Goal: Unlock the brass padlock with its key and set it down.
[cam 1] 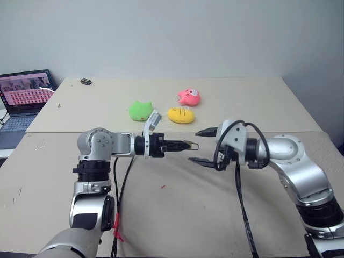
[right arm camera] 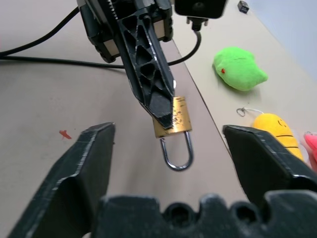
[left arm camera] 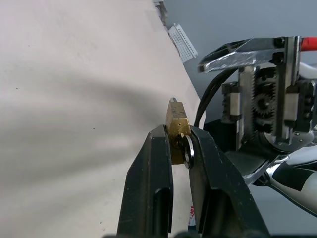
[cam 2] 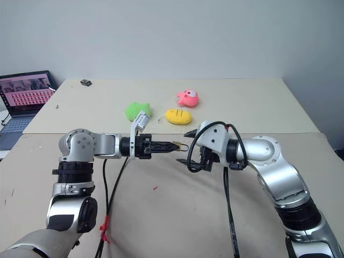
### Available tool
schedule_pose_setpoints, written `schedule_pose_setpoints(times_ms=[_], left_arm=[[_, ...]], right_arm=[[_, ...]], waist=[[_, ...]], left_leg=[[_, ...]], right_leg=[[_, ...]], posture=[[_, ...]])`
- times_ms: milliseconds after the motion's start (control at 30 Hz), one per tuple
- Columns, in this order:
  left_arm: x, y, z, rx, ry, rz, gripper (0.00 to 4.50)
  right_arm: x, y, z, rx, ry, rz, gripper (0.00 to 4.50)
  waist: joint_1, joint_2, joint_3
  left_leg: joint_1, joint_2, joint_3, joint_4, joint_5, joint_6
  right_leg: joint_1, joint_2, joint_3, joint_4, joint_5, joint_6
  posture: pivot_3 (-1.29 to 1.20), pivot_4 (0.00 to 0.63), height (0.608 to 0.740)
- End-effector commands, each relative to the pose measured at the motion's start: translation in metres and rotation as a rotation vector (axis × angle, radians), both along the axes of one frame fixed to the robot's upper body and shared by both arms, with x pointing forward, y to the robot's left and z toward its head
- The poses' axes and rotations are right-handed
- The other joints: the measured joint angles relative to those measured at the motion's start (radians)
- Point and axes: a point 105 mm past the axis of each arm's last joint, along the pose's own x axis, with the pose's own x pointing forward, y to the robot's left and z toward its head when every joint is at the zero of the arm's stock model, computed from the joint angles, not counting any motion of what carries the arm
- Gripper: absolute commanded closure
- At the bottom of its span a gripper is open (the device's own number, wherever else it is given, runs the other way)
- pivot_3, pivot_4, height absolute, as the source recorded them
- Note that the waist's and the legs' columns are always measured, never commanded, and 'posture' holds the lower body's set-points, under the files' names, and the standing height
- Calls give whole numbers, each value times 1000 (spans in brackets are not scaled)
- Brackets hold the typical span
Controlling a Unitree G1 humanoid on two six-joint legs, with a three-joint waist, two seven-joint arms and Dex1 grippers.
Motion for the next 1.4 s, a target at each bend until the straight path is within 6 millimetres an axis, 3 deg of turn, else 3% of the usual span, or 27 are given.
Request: schedule_pose_setpoints(times_ms=[33, 200, 267, 900, 1233, 1400], left_arm=[[3, 1, 14, -14, -56, 2, 4463], [3, -2, 19, -29, -60, -8, 4463], [3, -5, 19, -35, -58, -14, 4463], [-2, -16, 21, -61, -46, -39, 4463], [-2, -10, 21, -78, -27, -5, 4463], [-3, -8, 19, -82, -22, 10, 4463]], right_arm=[[-2, -9, 9, 11, -23, -15, 1978], [5, -16, 0, -12, -46, -53, 3834], [6, -16, -5, -25, -47, -58, 4371], [17, -11, -13, -3, -55, -91, 4371], [34, -12, 0, 75, -180, -183, 4371], [32, -14, -5, 120, -142, -207, 4371]], waist=[[0, 0, 0], [0, 0, 0], [0, 0, 0], [0, 0, 0], [0, 0, 0], [0, 0, 0]], left_leg=[[0, 0, 0, 0, 0, 0], [0, -1, 0, 0, 0, 0], [0, -1, 0, 0, 0, 0], [0, -4, -2, 0, 0, 0], [0, -4, -2, -1, 0, -1], [-1, -6, -3, -1, 2, -3]], right_leg=[[0, 0, 0, 0, 0, 0], [0, 0, 0, 0, 0, 0], [0, -1, 0, 0, 0, 0], [0, -2, 1, 0, 0, 1], [0, -3, 1, 1, 0, 1], [0, -5, 0, 1, 0, 2]], posture=[[0, 150, 657], [0, 150, 657], [0, 150, 657], [0, 150, 657], [0, 150, 657], [0, 150, 657]])
